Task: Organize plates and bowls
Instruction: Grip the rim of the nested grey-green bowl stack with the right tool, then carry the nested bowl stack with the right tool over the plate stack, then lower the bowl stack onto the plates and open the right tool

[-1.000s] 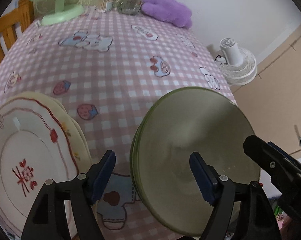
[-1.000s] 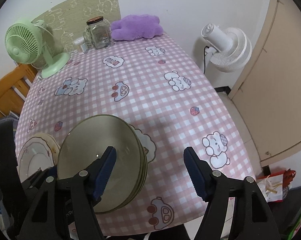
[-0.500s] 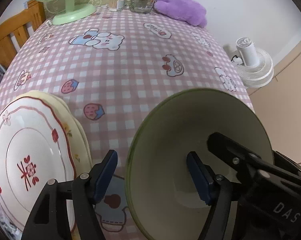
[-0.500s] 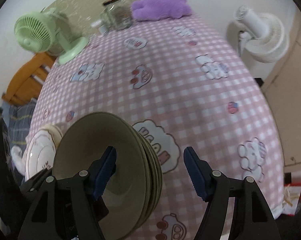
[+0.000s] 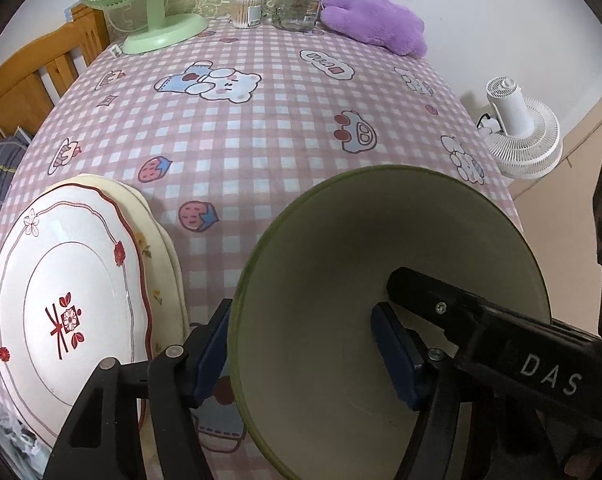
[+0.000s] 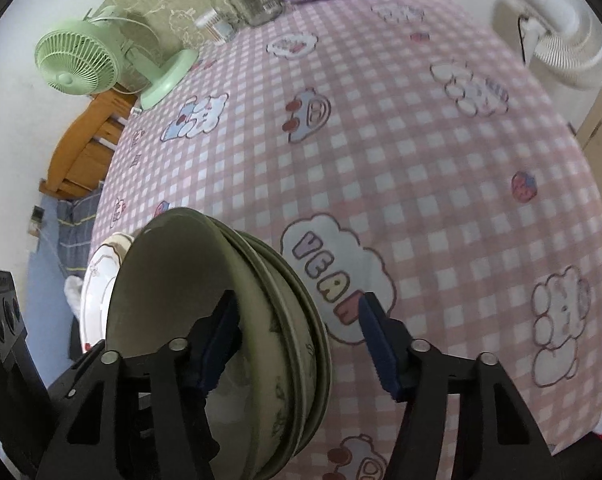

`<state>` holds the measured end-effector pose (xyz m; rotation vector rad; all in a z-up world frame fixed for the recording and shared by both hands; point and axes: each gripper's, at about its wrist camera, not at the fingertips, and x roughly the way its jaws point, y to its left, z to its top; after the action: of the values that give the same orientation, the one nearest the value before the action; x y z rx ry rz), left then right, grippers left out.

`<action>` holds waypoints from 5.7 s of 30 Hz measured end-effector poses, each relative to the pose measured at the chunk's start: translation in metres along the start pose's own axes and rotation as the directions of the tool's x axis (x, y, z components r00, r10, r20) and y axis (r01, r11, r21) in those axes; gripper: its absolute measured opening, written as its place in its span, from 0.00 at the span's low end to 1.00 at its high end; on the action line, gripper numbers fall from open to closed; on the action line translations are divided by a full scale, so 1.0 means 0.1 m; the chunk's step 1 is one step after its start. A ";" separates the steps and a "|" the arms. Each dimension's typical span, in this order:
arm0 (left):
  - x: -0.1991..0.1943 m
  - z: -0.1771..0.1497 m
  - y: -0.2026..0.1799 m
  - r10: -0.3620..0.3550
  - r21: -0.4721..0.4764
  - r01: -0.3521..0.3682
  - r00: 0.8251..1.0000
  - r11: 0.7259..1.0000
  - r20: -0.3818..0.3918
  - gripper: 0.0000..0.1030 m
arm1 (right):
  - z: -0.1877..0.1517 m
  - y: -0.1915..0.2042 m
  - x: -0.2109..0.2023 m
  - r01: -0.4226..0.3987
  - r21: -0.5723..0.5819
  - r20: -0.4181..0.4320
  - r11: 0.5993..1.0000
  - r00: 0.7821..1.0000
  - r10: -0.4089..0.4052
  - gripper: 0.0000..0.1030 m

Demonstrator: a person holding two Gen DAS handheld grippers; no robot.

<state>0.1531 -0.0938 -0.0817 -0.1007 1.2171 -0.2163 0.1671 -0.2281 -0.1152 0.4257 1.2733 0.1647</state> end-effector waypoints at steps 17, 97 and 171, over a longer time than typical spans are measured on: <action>-0.06 -0.04 -0.14 0.019 -0.004 -0.019 1.000 1.000 0.015 0.53 | -0.01 0.08 -0.05 0.027 -0.107 0.014 0.994 1.000 -0.025 0.40; -0.84 0.02 2.05 -0.140 0.096 0.139 0.990 0.986 0.007 0.52 | -0.54 2.37 0.29 0.179 0.029 0.117 0.983 0.976 -0.181 0.40; -1.49 -1.07 1.07 0.187 -0.036 -0.198 0.827 0.980 0.530 0.97 | -1.36 1.40 -0.92 0.272 -0.184 0.563 0.944 0.817 -0.126 0.80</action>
<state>0.0155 0.0467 -0.0027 -0.0152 0.6600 -0.0159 0.0269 -0.1029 -0.0089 0.0916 0.7069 0.0205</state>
